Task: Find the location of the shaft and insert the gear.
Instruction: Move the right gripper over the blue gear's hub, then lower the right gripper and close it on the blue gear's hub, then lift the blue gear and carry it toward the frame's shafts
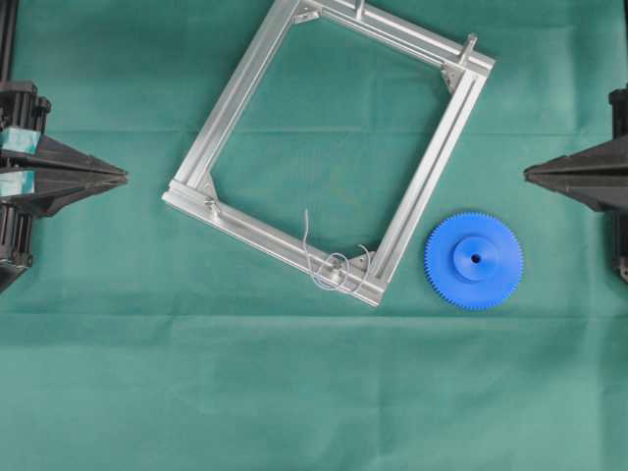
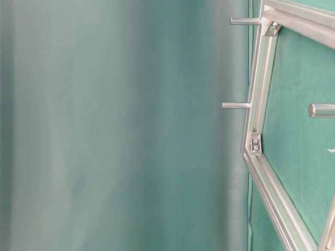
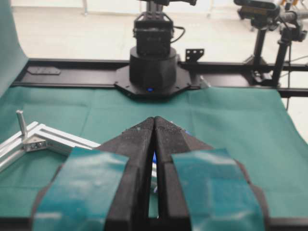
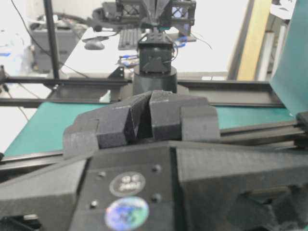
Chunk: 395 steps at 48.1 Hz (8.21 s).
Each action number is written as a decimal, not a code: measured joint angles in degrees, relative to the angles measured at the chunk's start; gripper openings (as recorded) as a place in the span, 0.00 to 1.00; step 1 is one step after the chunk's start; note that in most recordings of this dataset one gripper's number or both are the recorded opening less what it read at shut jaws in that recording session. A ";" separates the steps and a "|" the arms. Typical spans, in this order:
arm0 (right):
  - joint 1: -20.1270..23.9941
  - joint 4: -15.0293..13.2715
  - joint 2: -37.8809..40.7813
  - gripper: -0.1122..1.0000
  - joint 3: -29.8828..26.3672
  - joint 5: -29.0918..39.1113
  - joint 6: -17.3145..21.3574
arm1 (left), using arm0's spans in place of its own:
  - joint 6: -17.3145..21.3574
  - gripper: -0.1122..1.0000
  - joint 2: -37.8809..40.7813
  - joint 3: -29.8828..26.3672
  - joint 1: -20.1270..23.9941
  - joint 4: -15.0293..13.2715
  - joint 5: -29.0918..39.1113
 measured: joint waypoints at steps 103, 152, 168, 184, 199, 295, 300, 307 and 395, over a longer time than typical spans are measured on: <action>2.11 1.32 17.23 0.93 -19.60 63.37 8.17 | 0.18 0.11 0.00 -1.93 0.00 -0.88 9.05; 3.69 1.32 34.01 0.93 -13.54 51.42 14.33 | 0.26 0.11 0.09 -1.93 0.00 -0.88 9.05; 3.87 1.32 37.88 0.93 -11.95 45.79 15.38 | 0.26 0.11 0.00 -1.93 0.44 -0.88 9.05; 3.96 1.23 41.92 0.93 -12.04 43.51 15.38 | 0.26 0.11 0.00 -1.93 0.79 -0.88 9.05; 3.96 1.32 43.51 0.93 -11.95 41.92 15.38 | 0.26 0.11 0.00 -1.93 0.79 -0.88 9.05; 4.31 1.23 44.74 0.72 -13.54 46.23 15.56 | 0.18 0.11 0.00 -1.85 0.79 -0.88 9.05; 4.31 1.14 43.86 0.72 -15.21 49.66 15.56 | 0.18 0.11 0.00 -1.93 0.79 -0.88 9.05; 4.22 0.53 41.31 0.72 -17.40 53.53 15.56 | 0.18 0.11 0.00 -1.93 0.79 -0.79 9.05; 9.32 -4.31 49.66 0.72 -43.51 64.86 19.42 | 0.00 0.11 0.35 -1.85 0.79 -0.88 11.07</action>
